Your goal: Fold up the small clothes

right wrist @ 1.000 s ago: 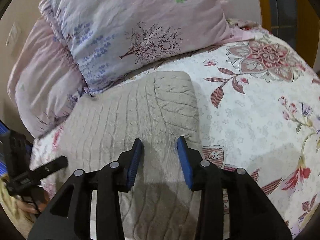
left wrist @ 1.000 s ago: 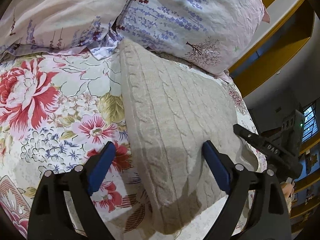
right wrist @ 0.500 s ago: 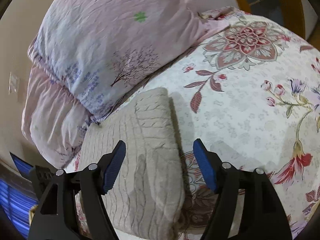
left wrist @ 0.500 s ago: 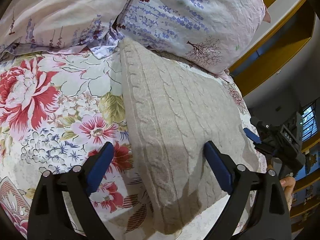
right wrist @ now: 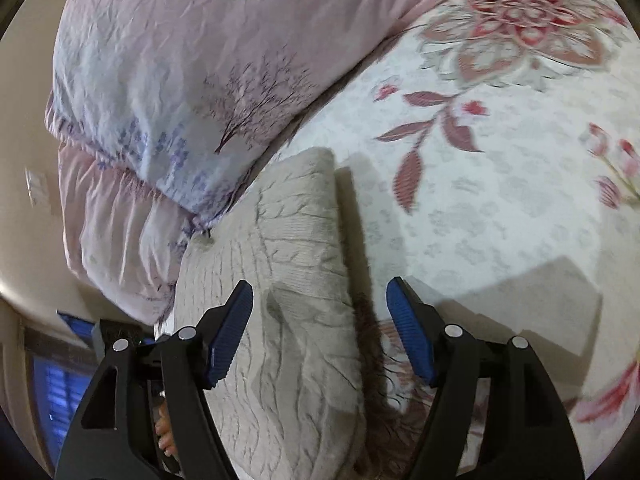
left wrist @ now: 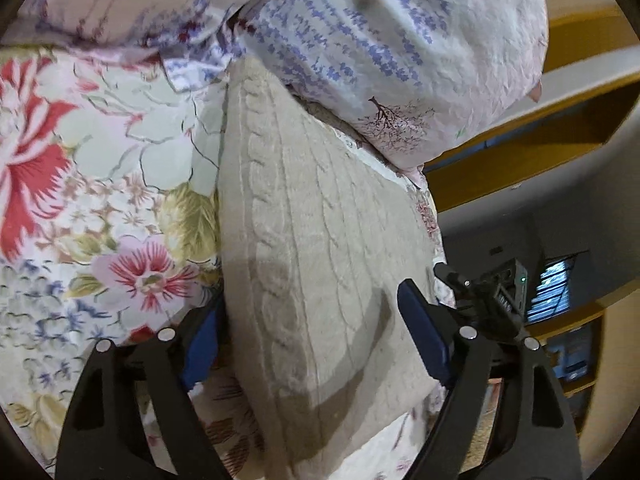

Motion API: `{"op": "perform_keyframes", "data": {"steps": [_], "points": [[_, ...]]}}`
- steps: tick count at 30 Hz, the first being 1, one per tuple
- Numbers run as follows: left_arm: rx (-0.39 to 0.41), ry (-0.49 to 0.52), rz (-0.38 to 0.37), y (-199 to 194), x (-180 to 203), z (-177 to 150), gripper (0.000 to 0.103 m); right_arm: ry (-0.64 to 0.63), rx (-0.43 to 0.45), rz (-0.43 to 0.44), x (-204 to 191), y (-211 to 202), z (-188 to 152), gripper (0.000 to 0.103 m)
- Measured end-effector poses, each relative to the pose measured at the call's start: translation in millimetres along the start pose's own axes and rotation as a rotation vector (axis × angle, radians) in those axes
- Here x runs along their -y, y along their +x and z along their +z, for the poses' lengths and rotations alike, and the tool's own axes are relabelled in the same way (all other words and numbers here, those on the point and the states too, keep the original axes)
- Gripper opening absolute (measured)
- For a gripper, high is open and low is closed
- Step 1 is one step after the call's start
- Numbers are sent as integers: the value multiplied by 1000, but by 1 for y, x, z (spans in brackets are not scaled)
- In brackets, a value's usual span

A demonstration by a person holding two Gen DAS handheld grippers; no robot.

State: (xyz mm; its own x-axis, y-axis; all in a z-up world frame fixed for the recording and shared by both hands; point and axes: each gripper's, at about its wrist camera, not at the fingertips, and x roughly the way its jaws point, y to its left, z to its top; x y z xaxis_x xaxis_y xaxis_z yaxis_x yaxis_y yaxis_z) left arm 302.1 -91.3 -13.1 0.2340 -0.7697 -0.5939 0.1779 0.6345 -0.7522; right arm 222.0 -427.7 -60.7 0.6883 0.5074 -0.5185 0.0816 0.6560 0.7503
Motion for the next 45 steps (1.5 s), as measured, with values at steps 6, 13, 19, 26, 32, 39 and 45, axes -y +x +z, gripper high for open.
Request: {"op": "perform_keyframes", "data": {"steps": [6, 13, 19, 26, 32, 39, 45], "points": [[2, -7, -29, 2, -1, 4, 77, -100, -86, 35, -15, 17, 3, 66], [3, -39, -61, 4, -9, 4, 57, -100, -128, 137, -14, 26, 1, 39], [21, -25, -107, -13, -9, -1, 38, -79, -61, 195, -24, 10, -9, 29], [56, 34, -119, -68, -5, -10, 36, -184, -15, 203, -79, 0, -34, 28], [138, 41, -51, -133, -25, -15, 37, -356, -12, 181, -138, 34, -58, 27], [154, -106, 100, -140, -98, -20, 48, -388, -82, -22, -152, 112, -71, 41], [214, -1, 213, -151, -75, -23, 55, -342, -44, -36, -144, 86, -65, 44]]}}
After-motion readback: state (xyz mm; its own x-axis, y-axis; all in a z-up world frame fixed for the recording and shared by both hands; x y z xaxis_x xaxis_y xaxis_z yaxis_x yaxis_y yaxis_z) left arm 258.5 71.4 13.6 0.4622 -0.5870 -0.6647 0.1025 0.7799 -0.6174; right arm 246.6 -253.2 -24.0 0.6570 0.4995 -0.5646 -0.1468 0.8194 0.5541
